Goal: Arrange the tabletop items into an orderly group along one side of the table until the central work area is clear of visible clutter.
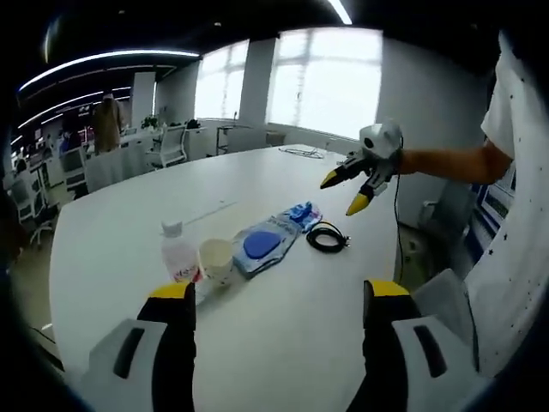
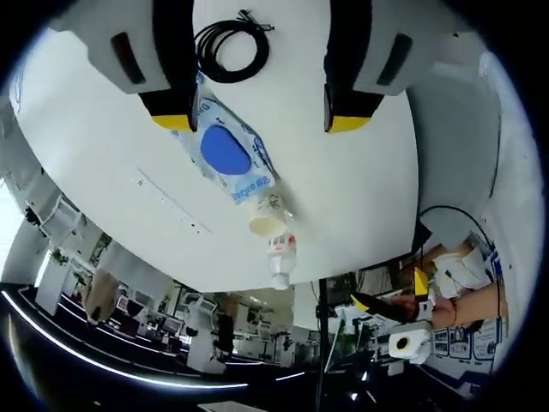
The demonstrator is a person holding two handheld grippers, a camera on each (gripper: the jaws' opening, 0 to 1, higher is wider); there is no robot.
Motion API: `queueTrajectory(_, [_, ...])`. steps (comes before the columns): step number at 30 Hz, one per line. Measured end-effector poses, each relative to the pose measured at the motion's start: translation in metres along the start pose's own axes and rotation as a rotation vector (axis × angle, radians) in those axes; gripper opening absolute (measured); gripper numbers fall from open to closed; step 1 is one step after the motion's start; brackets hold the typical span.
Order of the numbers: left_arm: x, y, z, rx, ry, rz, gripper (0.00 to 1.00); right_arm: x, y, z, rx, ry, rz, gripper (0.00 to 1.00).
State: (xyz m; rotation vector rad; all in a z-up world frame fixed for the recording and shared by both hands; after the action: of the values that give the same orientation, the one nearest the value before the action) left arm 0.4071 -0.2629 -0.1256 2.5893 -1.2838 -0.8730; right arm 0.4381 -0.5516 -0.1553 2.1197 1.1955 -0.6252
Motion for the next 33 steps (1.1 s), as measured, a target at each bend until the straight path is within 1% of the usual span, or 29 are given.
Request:
queueTrajectory(6, [0.006,0.012,0.001,0.007,0.0,0.0,0.82,-0.026,-0.006,0.019,0.061,0.009,0.045,0.59])
queueTrajectory(8, [0.008,0.015,0.001,0.006,0.005,0.002,0.82,-0.035,-0.009,0.027,0.073,-0.001,0.064,0.58])
queueTrajectory(11, [0.01,0.021,0.001,0.007,0.01,0.004,0.82,-0.049,-0.013,0.035,0.114,0.008,0.092,0.58])
queueTrajectory(17, [0.015,0.029,0.005,0.01,0.011,0.007,0.82,-0.068,-0.026,0.053,0.157,-0.003,0.124,0.58])
queueTrajectory(24, [0.019,0.039,0.011,-0.002,0.013,0.008,0.82,-0.085,-0.042,0.073,0.214,-0.01,0.152,0.58])
queueTrajectory(28, [0.021,0.042,0.014,-0.013,0.021,0.003,0.82,-0.091,-0.045,0.079,0.236,-0.001,0.162,0.57])
queueTrajectory(31, [0.022,0.044,0.016,-0.018,0.024,-0.002,0.82,-0.092,-0.047,0.082,0.238,-0.006,0.165,0.56])
queueTrajectory(33, [0.022,0.046,0.017,-0.026,0.027,-0.006,0.82,-0.093,-0.048,0.083,0.24,0.003,0.164,0.56])
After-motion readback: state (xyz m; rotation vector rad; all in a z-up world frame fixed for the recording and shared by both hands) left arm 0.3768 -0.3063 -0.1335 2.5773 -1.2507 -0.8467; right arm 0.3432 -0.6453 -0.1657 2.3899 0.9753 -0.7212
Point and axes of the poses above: the point that each gripper's makers call its tool centre point, and the gripper's own axes: x roughly forward along the fingers, y roughly to its right, z roughly out of its underside, the point moved 3 cm from there along -x, roughly backward along the fingers, and after that the axes turned 15 degrees about -x, right-handed, at the moved point
